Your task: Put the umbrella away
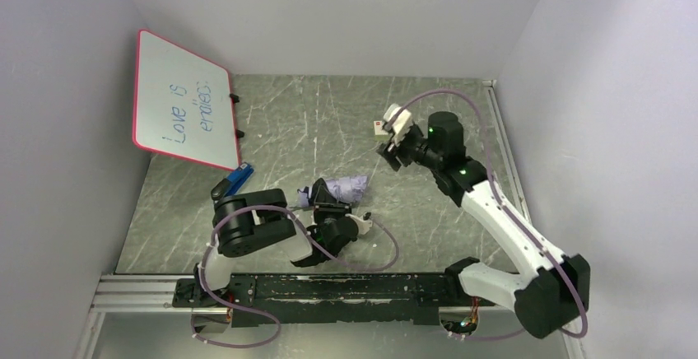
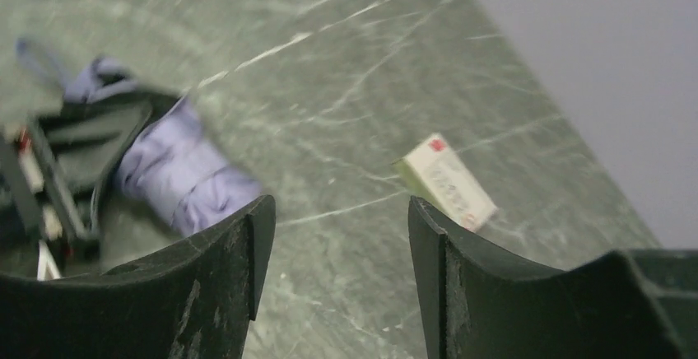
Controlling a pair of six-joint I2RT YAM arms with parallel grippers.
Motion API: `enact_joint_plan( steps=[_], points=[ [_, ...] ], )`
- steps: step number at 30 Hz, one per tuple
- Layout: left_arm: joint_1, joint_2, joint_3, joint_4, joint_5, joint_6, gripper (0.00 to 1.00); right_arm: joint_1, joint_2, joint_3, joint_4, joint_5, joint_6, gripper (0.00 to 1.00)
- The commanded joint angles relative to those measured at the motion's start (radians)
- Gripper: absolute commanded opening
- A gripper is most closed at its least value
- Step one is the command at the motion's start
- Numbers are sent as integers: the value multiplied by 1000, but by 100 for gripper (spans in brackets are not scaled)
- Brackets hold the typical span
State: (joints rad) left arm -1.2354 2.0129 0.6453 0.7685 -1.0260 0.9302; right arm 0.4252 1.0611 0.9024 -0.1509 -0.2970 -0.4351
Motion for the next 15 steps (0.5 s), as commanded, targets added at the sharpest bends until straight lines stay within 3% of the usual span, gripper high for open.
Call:
enact_joint_plan(
  steps=[1, 5, 15],
  points=[
    [-12, 91, -86, 91, -13, 190, 5, -3, 96, 22, -82, -338, -348, 64],
    [-23, 112, -107, 155, -14, 225, 5, -3, 270, 125, -282, -486, -558, 64],
    [-39, 147, -117, 203, -10, 252, 5, 85, 541, 319, -503, -515, -698, 64]
  ],
)
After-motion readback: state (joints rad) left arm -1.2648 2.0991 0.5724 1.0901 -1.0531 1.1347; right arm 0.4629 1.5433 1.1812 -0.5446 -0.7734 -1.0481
